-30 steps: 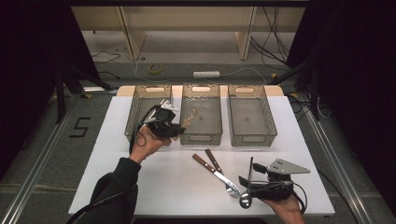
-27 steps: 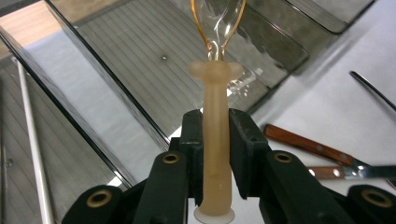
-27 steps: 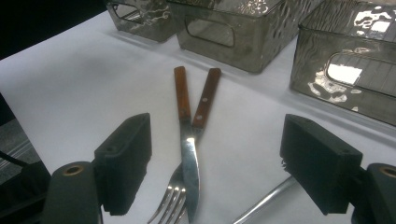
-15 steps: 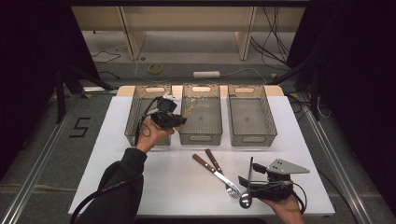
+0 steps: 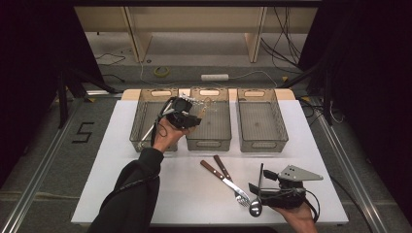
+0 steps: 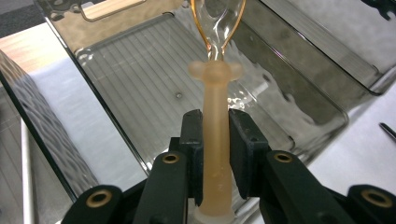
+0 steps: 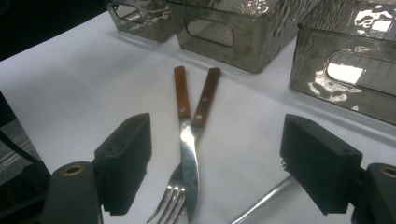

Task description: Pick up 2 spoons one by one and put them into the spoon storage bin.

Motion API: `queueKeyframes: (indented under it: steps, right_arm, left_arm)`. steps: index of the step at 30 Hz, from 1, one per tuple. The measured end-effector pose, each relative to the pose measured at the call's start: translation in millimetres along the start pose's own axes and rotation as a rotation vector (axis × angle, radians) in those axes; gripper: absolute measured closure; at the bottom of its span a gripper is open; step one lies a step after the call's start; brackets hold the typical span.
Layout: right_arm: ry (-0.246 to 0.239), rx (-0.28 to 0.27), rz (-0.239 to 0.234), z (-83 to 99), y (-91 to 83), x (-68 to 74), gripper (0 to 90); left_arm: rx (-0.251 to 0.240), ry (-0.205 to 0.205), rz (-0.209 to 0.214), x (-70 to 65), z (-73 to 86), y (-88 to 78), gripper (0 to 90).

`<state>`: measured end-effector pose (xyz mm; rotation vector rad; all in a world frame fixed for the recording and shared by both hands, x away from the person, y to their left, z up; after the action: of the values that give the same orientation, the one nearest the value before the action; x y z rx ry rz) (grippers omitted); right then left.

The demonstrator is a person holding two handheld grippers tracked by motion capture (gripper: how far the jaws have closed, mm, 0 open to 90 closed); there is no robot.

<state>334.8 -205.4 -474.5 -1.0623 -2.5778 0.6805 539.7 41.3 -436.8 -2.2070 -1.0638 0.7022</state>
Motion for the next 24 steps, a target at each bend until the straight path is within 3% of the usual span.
queueKeyframes:
  steps: [8,12,14,24]
  right_arm:
    - [-0.002,0.002,-0.001,0.1,0.4,0.3,26.0]
    - [-0.003,0.001,-0.001,0.2,0.4,0.1,26.1]
    - [-0.001,0.001,-0.001,0.1,0.5,0.0,26.0]
    - [0.001,0.006,-0.005,0.6,0.7,0.3,26.0]
  left_arm:
    - [-0.001,-0.024,-0.017,0.7,-2.0,10.4,75.9]
    - [0.020,-0.017,-0.025,0.2,-1.6,15.8,75.8]
    - [0.015,-0.035,-0.024,0.1,-2.0,17.8,75.7]
    - [0.044,-0.050,-0.048,3.2,3.6,27.6,75.4]
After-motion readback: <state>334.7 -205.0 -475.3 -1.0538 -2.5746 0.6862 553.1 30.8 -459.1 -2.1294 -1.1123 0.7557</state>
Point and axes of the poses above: each handheld gripper's, and its own axes: y roughly forward along the jaws, z roughly out of its underside, x roughly to its left, the point moved 7 cm from there along y, roughly forward along the jaws, and after that the axes turned 6 degrees about -y, right-handed, at the moved point
